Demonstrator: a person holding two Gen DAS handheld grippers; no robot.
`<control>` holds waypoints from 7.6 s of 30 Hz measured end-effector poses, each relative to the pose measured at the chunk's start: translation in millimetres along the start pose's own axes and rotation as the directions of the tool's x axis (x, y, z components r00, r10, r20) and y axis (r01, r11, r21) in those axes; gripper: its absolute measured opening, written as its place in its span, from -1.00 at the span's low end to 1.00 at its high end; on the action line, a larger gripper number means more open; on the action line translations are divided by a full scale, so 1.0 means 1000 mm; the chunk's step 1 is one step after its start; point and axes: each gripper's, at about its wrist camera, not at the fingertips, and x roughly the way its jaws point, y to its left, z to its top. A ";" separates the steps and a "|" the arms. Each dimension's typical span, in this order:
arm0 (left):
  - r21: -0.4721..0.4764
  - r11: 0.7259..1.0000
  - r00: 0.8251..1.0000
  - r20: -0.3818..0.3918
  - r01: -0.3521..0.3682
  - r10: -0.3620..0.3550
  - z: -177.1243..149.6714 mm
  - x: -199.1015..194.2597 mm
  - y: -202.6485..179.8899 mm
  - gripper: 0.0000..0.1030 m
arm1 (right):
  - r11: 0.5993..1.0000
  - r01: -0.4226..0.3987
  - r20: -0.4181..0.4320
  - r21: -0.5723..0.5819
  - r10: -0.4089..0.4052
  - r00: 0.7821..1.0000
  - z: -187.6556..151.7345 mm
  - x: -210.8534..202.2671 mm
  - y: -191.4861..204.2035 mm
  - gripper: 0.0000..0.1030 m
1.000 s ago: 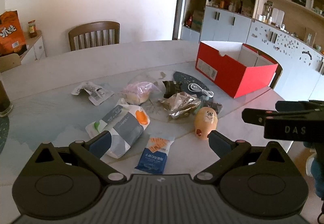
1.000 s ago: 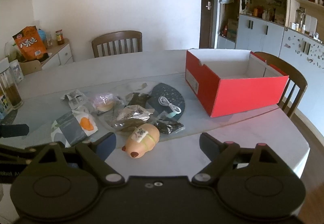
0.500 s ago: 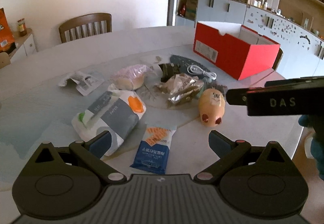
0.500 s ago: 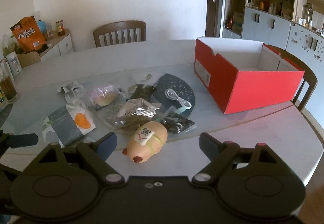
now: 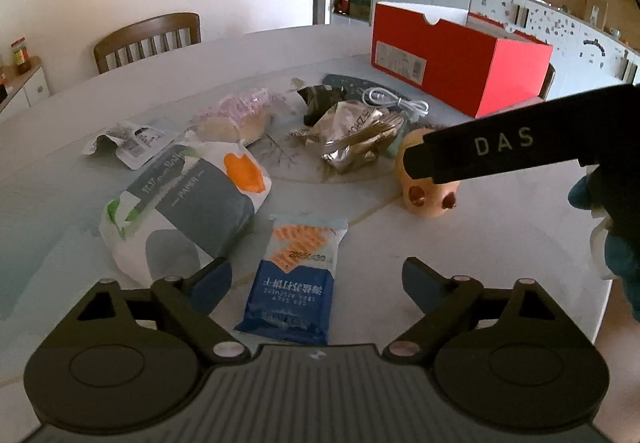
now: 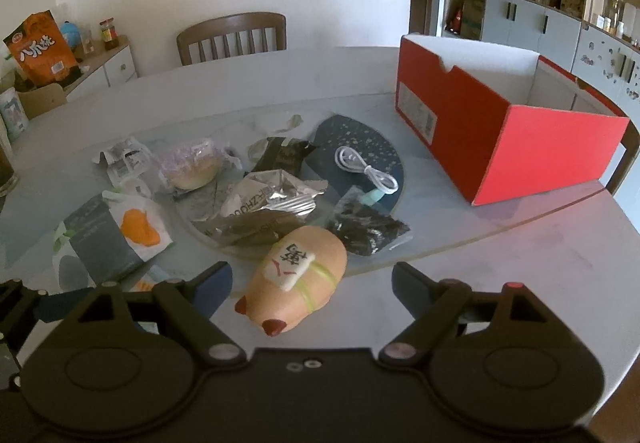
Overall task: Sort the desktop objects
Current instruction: 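Close the right gripper on the peach pig toy while the left grips the blue biscuit packet, then lift and carry the pig toy and biscuit packet over the red shoebox, then lower into the box and open the right gripper while the left releases the packet, then withdraw both open grippers from the box back over the table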
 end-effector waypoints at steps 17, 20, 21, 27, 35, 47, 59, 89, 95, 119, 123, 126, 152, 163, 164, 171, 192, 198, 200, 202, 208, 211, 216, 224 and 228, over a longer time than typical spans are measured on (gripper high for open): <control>0.015 1.000 1.000 0.013 -0.027 0.027 0.004 0.009 0.002 -0.08 | 1.000 0.010 -0.065 0.006 -0.010 0.998 0.001 0.028 0.007 0.29; 0.016 1.000 1.000 0.013 -0.027 0.027 0.005 0.008 0.003 -0.26 | 1.000 0.014 -0.066 -0.003 -0.014 0.998 0.001 0.027 0.010 0.17; 0.014 1.000 1.000 0.013 -0.027 0.027 0.005 0.007 0.004 -0.28 | 1.000 0.014 -0.066 -0.006 -0.014 0.998 0.001 0.026 0.010 0.13; -0.011 0.999 0.999 0.019 -0.034 0.034 0.003 0.005 0.008 -0.31 | 1.000 0.028 -0.072 -0.014 -0.029 0.997 0.002 0.023 0.012 0.04; -0.023 1.000 0.999 0.038 -0.010 0.011 0.007 -0.004 0.009 -0.31 | 0.999 0.047 -0.055 -0.019 -0.048 0.997 0.002 0.013 0.010 0.00; -0.035 0.999 0.997 0.072 0.017 -0.014 0.029 -0.022 0.003 -0.31 | 1.000 0.028 -0.010 0.003 -0.028 1.000 0.011 -0.017 -0.002 -0.01; -0.265 0.938 0.964 0.081 -0.223 0.252 0.075 -0.028 -0.015 -0.31 | 0.999 -0.040 0.023 0.017 0.039 0.999 0.027 -0.039 -0.035 -0.01; -0.315 0.916 0.958 0.062 -0.248 0.280 0.266 0.044 -0.070 -0.31 | 0.983 -0.161 0.048 -0.084 0.165 0.985 0.136 -0.043 -0.199 -0.01; -0.318 0.910 0.954 0.049 -0.265 0.295 0.293 0.074 -0.083 -0.31 | 0.980 -0.184 0.015 -0.079 0.186 0.983 0.145 -0.031 -0.233 -0.01; -0.274 0.914 0.952 -0.138 -0.301 0.272 0.349 0.203 -0.067 -0.31 | 0.959 -0.225 -0.138 -0.174 0.203 0.969 0.172 0.049 -0.306 -0.01; -0.238 0.921 0.947 -0.177 -0.307 0.269 0.353 0.224 -0.064 -0.31 | 0.951 -0.226 -0.164 -0.211 0.194 0.967 0.173 0.065 -0.308 -0.01; -0.225 0.925 0.941 -0.217 -0.308 0.260 0.353 0.241 -0.062 -0.31 | 0.944 -0.230 -0.183 -0.236 0.189 0.965 0.171 0.076 -0.309 -0.01; -0.154 0.945 0.870 -0.454 -0.288 0.191 0.347 0.320 -0.057 -0.31 | 0.913 -0.269 -0.389 -0.308 0.138 0.911 0.175 0.142 -0.303 -0.01; -0.163 0.948 0.840 -0.520 -0.275 0.154 0.339 0.335 -0.055 -0.28 | 0.908 -0.275 -0.429 -0.315 0.122 0.895 0.178 0.152 -0.306 0.01; -0.165 0.948 0.840 -0.521 -0.271 0.149 0.338 0.335 -0.056 -0.27 | 0.908 -0.279 -0.433 -0.313 0.125 0.893 0.178 0.154 -0.306 0.05; -0.201 0.947 0.859 -0.498 -0.252 0.123 0.338 0.325 -0.048 -0.25 | 0.902 -0.280 -0.398 -0.328 0.137 0.907 0.185 0.145 -0.304 0.25; -0.295 0.931 0.940 -0.319 -0.216 0.117 0.353 0.228 -0.058 -0.25 | 0.909 -0.300 -0.287 -0.288 0.217 0.933 0.195 0.081 -0.308 0.24; -0.295 0.934 0.959 -0.255 -0.200 0.125 0.349 0.191 -0.068 -0.25 | 0.915 -0.289 -0.256 -0.280 0.219 0.942 0.193 0.056 -0.301 0.25; -0.303 0.936 0.966 -0.231 -0.181 0.112 0.348 0.185 -0.072 -0.25 | 0.919 -0.285 -0.246 -0.271 0.220 0.944 0.191 0.047 -0.299 0.25; -0.294 0.939 0.970 -0.212 -0.177 0.117 0.346 0.178 -0.077 -0.25 | 0.924 -0.281 -0.238 -0.261 0.220 0.946 0.188 0.039 -0.296 0.25; -0.297 0.938 0.975 -0.177 -0.181 0.132 0.333 0.149 -0.084 -0.25 | 0.939 -0.256 -0.203 -0.228 0.211 0.956 0.176 0.020 -0.286 0.24; -0.306 0.936 0.978 -0.164 -0.175 0.130 0.324 0.135 -0.086 -0.25 | 0.943 -0.246 -0.181 -0.223 0.208 0.961 0.171 0.013 -0.279 0.23; -0.300 0.934 0.976 -0.151 -0.195 0.156 0.308 0.117 -0.088 -0.24 | 0.950 -0.220 -0.145 -0.223 0.191 0.971 0.160 0.001 -0.264 0.23; -0.295 0.933 0.977 -0.106 -0.209 0.185 0.277 0.082 -0.088 0.08 | 0.958 -0.196 -0.096 -0.211 0.179 0.979 0.143 -0.016 -0.236 0.24; -0.298 0.932 0.978 -0.086 -0.208 0.190 0.259 0.065 -0.086 0.18 | 0.958 -0.187 -0.066 -0.217 0.177 0.982 0.132 -0.025 -0.218 0.23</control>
